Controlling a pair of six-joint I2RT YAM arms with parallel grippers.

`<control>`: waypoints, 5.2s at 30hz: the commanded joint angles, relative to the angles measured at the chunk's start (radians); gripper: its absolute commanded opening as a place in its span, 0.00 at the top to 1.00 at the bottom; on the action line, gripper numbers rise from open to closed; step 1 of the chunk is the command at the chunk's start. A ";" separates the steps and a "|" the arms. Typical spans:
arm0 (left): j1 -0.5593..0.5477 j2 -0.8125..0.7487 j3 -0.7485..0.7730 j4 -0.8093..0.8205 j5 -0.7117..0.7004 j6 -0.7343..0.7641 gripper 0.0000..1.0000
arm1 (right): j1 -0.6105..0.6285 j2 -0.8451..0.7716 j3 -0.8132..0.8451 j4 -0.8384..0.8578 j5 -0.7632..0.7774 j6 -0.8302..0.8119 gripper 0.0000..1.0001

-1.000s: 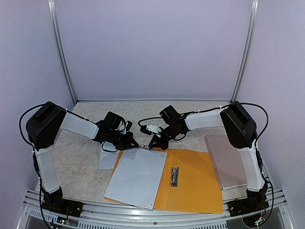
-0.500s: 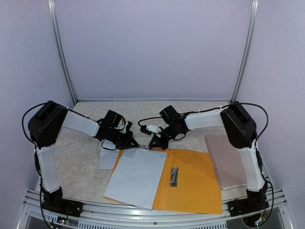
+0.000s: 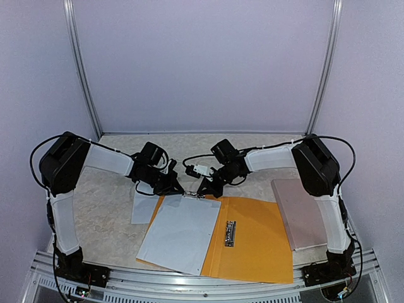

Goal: Put the files into the folder
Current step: Clamp the file in the folder, then pick up the folder with files from the center of the board.

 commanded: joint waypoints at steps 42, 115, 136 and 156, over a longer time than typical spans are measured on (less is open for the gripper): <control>-0.009 -0.299 -0.134 -0.137 -0.178 0.031 0.49 | 0.011 0.015 -0.029 -0.196 0.026 -0.002 0.91; -0.317 -0.380 -0.269 -0.395 -0.514 -0.246 0.16 | 0.031 -0.208 -0.128 -0.153 0.146 0.243 0.23; -0.235 -0.442 -0.436 -0.270 -0.256 -0.277 0.15 | 0.029 -0.354 -0.476 0.026 0.161 0.381 0.22; -0.201 -0.611 -0.523 -0.069 -0.106 -0.374 0.33 | 0.028 -0.365 -0.473 0.074 0.198 0.428 0.21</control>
